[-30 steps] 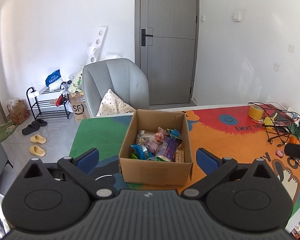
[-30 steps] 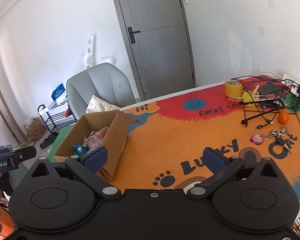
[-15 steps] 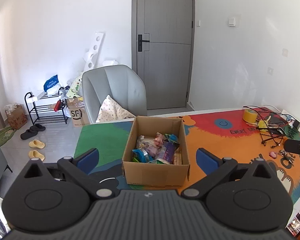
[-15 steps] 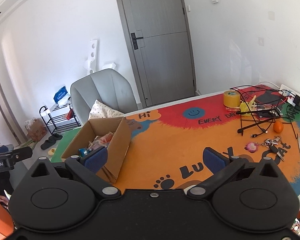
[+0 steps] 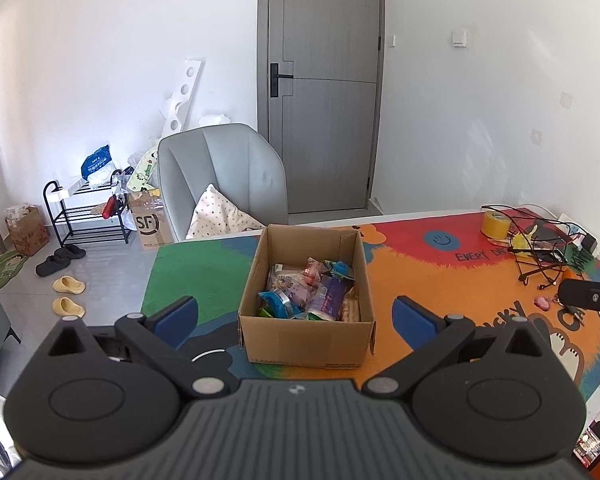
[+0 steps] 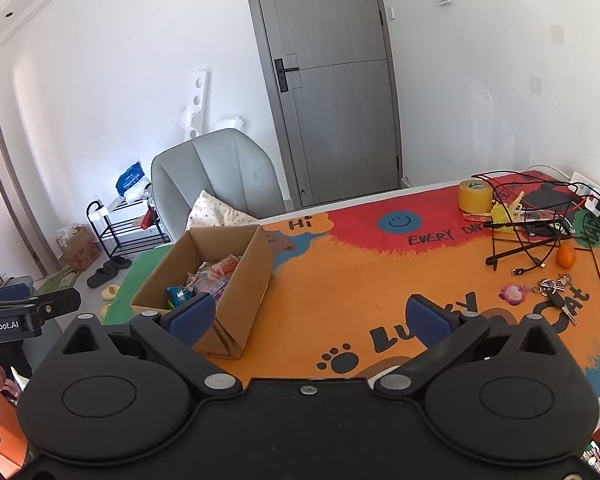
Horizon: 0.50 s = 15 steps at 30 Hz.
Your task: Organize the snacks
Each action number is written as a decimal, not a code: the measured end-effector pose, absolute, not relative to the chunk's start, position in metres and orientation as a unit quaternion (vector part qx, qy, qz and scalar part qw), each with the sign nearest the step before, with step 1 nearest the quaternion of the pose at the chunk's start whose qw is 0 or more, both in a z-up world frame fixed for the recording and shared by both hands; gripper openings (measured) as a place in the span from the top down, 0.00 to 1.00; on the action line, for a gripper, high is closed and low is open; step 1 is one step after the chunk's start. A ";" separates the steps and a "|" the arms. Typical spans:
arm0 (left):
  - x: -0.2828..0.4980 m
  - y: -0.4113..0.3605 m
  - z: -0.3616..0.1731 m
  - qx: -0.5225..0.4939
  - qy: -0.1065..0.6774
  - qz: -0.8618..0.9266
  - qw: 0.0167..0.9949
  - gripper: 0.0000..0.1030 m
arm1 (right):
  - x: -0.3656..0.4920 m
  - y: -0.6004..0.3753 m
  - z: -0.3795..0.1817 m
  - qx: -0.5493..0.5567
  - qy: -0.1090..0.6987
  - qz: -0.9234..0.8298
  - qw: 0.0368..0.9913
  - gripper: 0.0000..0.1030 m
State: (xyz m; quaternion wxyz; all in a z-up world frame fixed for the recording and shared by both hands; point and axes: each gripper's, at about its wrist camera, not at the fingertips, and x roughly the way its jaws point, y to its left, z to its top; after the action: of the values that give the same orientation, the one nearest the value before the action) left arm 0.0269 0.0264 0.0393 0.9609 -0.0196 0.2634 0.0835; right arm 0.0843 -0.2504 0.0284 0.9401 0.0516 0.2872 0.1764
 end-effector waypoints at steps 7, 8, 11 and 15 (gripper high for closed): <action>0.028 0.027 0.038 -0.025 0.267 0.083 0.960 0.00 | 0.086 -0.251 0.026 0.056 0.295 0.177 0.937 0.00; 0.028 0.027 0.038 -0.025 0.268 0.083 0.959 0.00 | 0.086 -0.251 0.026 0.057 0.295 0.176 0.937 0.00; 0.028 0.028 0.037 -0.026 0.269 0.083 0.959 0.00 | 0.087 -0.251 0.025 0.057 0.298 0.177 0.936 0.00; 0.028 0.029 0.038 -0.027 0.269 0.083 0.959 0.00 | 0.087 -0.251 0.024 0.058 0.300 0.179 0.935 0.00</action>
State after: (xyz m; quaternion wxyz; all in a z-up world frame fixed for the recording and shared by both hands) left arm 0.0282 0.0288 0.0375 0.9591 -0.0269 0.2694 0.0828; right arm 0.0867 -0.2505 0.0237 0.9350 0.0583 0.3004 0.1793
